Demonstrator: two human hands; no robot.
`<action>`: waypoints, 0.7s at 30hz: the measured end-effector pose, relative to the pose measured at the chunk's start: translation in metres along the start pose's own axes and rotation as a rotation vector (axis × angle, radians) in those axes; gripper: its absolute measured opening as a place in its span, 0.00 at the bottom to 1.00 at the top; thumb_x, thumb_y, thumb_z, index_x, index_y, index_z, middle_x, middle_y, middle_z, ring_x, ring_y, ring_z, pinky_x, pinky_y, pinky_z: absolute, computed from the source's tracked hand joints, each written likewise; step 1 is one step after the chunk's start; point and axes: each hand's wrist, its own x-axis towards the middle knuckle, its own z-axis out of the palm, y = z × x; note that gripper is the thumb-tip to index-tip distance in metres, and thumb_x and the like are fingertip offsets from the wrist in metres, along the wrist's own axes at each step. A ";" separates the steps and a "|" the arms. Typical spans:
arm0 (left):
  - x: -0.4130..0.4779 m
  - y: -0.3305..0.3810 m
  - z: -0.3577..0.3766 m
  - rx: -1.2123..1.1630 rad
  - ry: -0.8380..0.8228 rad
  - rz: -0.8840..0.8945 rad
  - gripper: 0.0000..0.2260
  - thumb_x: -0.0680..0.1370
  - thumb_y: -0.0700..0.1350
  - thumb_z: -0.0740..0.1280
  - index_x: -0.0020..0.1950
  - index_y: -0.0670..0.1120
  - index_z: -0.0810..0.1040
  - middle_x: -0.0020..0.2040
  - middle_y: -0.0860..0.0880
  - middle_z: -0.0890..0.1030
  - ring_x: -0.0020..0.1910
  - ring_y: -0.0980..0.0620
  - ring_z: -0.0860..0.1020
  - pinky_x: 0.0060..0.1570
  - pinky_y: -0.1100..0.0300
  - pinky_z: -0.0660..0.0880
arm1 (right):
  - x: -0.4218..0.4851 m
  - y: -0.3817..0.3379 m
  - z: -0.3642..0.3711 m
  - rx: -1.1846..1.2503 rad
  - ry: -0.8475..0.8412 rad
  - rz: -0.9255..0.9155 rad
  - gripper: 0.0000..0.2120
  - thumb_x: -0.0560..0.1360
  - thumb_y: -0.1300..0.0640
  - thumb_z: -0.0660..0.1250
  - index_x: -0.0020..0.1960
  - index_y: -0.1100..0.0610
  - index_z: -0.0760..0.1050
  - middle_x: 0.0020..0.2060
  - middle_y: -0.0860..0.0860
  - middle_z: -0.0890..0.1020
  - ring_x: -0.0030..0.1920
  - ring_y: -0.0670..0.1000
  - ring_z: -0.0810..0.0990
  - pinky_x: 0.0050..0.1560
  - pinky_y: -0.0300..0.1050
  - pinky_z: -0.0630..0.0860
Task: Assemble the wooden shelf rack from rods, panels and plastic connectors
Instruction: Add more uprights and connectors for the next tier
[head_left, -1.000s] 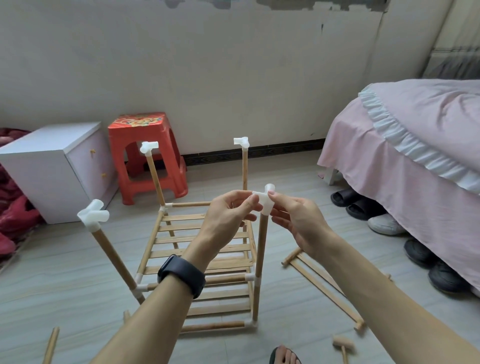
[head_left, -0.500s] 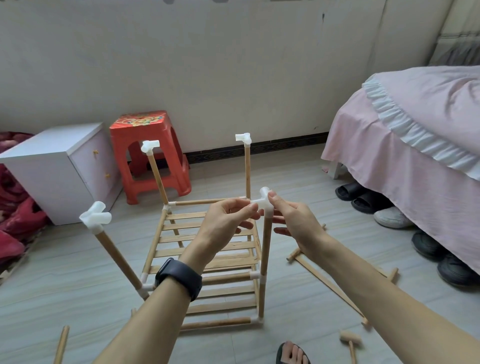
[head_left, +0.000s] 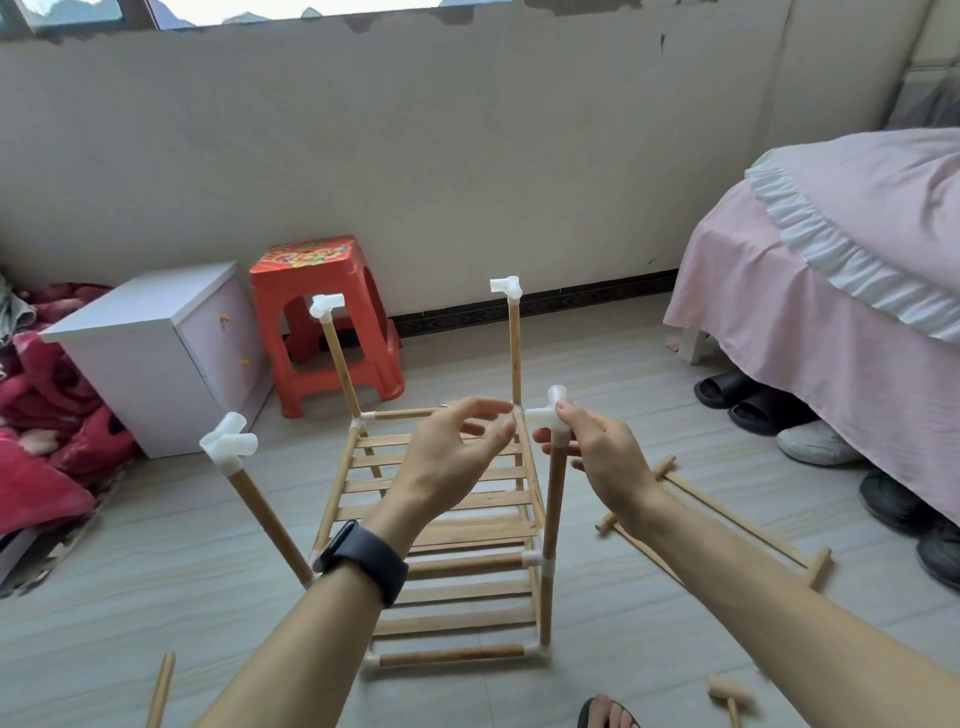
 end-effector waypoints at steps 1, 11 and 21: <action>-0.001 -0.004 -0.015 0.121 0.114 0.060 0.10 0.79 0.52 0.70 0.60 0.55 0.80 0.55 0.59 0.79 0.55 0.60 0.77 0.50 0.66 0.74 | 0.000 0.001 0.003 -0.019 0.022 -0.014 0.28 0.75 0.32 0.56 0.46 0.53 0.83 0.42 0.45 0.87 0.50 0.50 0.84 0.50 0.47 0.73; -0.039 -0.089 -0.159 0.055 0.724 -0.562 0.23 0.75 0.62 0.64 0.62 0.47 0.77 0.60 0.44 0.80 0.62 0.42 0.76 0.64 0.47 0.71 | 0.015 0.001 0.044 -0.029 0.194 -0.138 0.28 0.85 0.40 0.52 0.32 0.54 0.67 0.23 0.46 0.67 0.27 0.49 0.66 0.33 0.45 0.65; -0.050 -0.099 -0.114 -0.527 0.699 -0.342 0.17 0.72 0.60 0.61 0.34 0.47 0.68 0.24 0.53 0.66 0.23 0.54 0.64 0.30 0.57 0.66 | 0.042 0.017 0.029 0.154 0.299 -0.035 0.25 0.73 0.31 0.58 0.29 0.50 0.68 0.23 0.47 0.69 0.27 0.47 0.67 0.35 0.47 0.66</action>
